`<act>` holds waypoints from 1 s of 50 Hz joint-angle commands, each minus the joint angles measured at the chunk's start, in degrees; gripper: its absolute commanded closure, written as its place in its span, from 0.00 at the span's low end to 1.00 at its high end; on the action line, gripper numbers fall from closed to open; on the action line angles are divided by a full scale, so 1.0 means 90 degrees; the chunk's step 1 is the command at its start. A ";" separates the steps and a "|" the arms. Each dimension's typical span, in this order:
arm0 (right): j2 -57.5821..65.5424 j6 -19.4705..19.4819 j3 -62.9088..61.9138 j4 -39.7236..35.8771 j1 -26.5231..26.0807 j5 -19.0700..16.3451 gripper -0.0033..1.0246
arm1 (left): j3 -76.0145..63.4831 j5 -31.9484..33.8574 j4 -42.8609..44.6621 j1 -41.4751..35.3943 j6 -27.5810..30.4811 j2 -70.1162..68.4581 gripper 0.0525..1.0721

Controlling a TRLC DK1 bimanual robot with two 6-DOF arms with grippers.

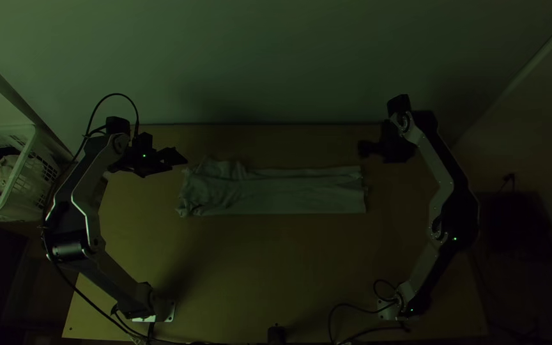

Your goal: Fold the t-shirt

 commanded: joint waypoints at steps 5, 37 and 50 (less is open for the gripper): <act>-0.0816 -0.0154 0.0120 -0.0022 0.0007 -0.0545 0.04 | -0.0624 0.0804 -0.0043 0.0394 0.0754 -0.0262 0.04; -0.2018 -0.0066 0.0022 -0.0159 0.0075 -0.0711 0.04 | -0.1737 0.1224 0.0123 0.0902 0.2297 0.0608 0.04; -0.2389 -0.0056 -0.0447 -0.0149 0.0114 -0.0702 0.04 | -0.1581 0.1644 -0.0394 0.0775 0.2521 0.1194 0.04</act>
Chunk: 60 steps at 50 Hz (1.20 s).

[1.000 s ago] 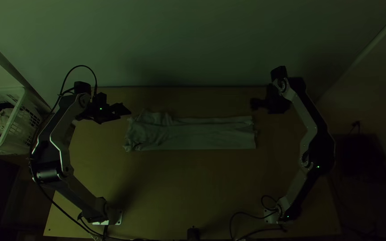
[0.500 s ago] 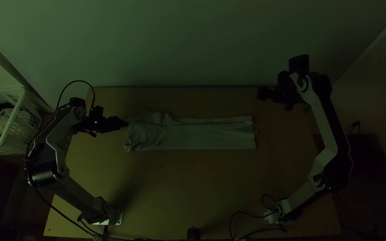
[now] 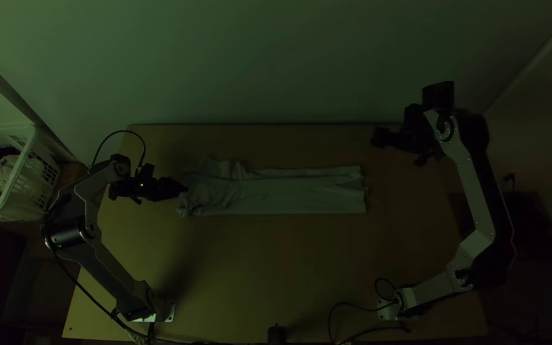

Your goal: Fold the t-shirt

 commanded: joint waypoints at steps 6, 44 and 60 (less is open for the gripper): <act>-0.0357 0.0027 -0.0274 -0.0086 0.0070 -0.0022 0.04 | -0.0102 -0.0005 -0.0224 -0.0283 0.0182 0.0436 0.04; -0.0708 0.0193 -0.0782 -0.0047 0.0383 -0.0022 0.04 | -0.0180 -0.2065 0.1622 -0.2705 -0.2620 0.0388 0.05; -0.0982 0.0222 -0.1495 0.0470 0.0344 -0.0031 0.04 | -0.0307 -0.3423 0.1485 -0.3007 -0.2679 -0.0355 0.97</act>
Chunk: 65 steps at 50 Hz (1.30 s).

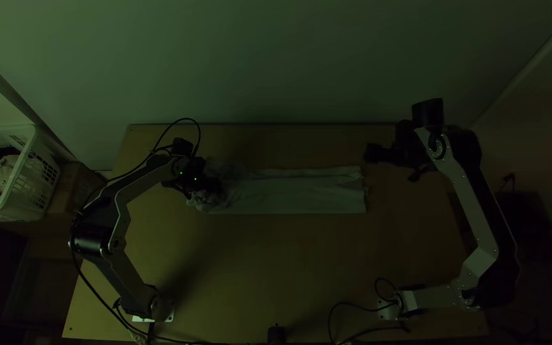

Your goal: Fold the t-shirt

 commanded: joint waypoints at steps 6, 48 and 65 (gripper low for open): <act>-0.0346 0.0122 -0.0501 0.0365 -0.0008 -0.0029 0.04 | -0.0197 -0.0451 -0.0465 0.0160 -0.0136 -0.0074 0.97; -0.0385 -0.0005 -0.1116 0.0824 -0.0233 0.0010 0.04 | 0.1580 -0.2297 -0.2037 0.2836 0.1953 -0.0982 0.97; -0.0688 -0.0005 -0.1321 0.0824 -0.0487 0.0020 0.04 | 0.2938 -0.3176 -0.3453 0.0951 0.1475 -0.1031 0.97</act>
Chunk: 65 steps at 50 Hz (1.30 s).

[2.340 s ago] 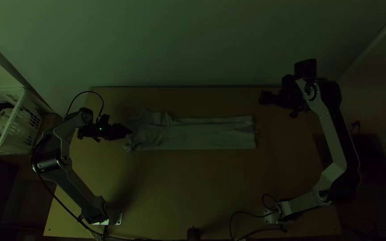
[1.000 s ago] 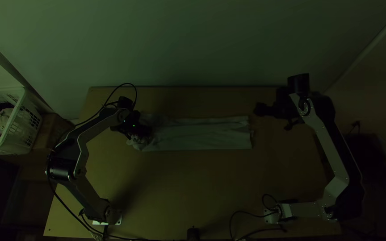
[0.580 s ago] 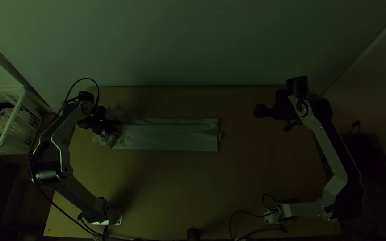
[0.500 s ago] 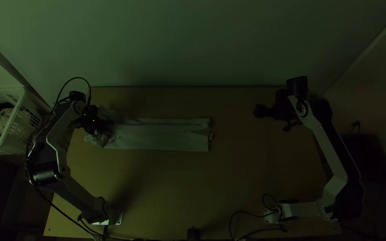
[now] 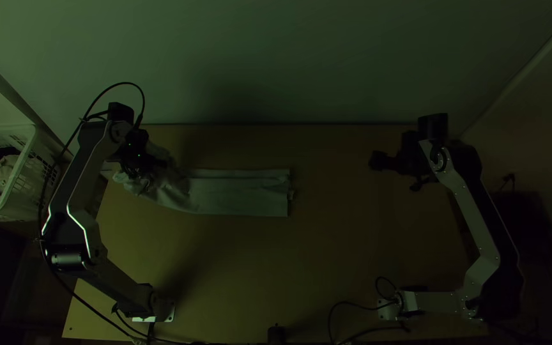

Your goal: Fold the t-shirt

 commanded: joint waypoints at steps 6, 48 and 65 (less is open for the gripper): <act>-0.0368 -0.0024 -0.0268 0.0013 -0.0203 0.0015 0.04 | 0.0837 -0.0318 -0.0594 -0.1310 -0.0440 0.0119 0.97; -0.1315 -0.0112 -0.1322 0.0013 -0.0848 0.0015 0.04 | 0.3620 -0.0631 -0.1815 -0.5040 -0.2559 0.3323 0.97; -0.1588 -0.0141 -0.1957 0.0061 -0.0877 0.0015 0.04 | 0.4040 -0.0191 -0.0731 -0.6007 -0.2989 0.3498 0.04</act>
